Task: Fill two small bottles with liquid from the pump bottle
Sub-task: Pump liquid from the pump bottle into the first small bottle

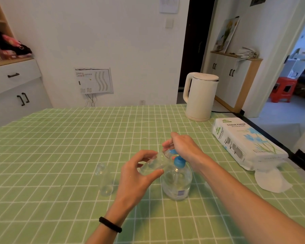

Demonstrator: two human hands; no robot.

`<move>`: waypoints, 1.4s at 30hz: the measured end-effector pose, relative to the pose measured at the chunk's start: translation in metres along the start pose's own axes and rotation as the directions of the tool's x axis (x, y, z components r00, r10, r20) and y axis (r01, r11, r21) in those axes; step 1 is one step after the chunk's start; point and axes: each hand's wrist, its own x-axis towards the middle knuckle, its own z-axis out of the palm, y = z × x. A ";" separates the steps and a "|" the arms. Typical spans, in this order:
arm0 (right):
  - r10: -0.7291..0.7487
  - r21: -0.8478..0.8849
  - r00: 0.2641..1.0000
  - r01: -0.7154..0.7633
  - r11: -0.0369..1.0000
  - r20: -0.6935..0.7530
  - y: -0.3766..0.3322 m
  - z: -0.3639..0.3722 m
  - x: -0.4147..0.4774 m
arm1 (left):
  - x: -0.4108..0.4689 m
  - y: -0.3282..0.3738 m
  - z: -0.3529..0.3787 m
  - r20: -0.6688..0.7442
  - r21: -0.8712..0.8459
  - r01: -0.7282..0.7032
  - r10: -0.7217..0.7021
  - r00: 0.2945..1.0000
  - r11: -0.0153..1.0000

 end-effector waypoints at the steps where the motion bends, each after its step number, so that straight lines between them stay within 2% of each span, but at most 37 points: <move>1: -0.002 0.009 1.000 0.002 1.000 -0.004 0.001 0.000 0.001 | 0.000 -0.001 0.000 0.001 0.004 0.000 0.000 1.000 1.000; 11: -0.046 -0.047 0.998 0.045 0.998 -0.034 0.009 0.005 -0.003 | -0.004 -0.005 0.002 0.012 0.022 0.017 -0.017 1.000 1.000; 23: -0.030 -0.121 0.999 0.026 0.992 -0.026 -0.002 -0.002 -0.002 | -0.001 -0.001 -0.001 0.005 0.011 -0.006 0.006 1.000 1.000; 28: -0.039 -0.101 0.996 0.031 0.994 -0.081 0.002 0.002 -0.001 | -0.001 -0.004 0.000 0.006 0.015 -0.005 0.005 1.000 1.000; 42: 0.015 -0.083 0.999 -0.019 0.996 -0.052 0.001 0.000 -0.005 | -0.003 -0.004 0.002 0.002 0.006 0.015 -0.015 1.000 1.000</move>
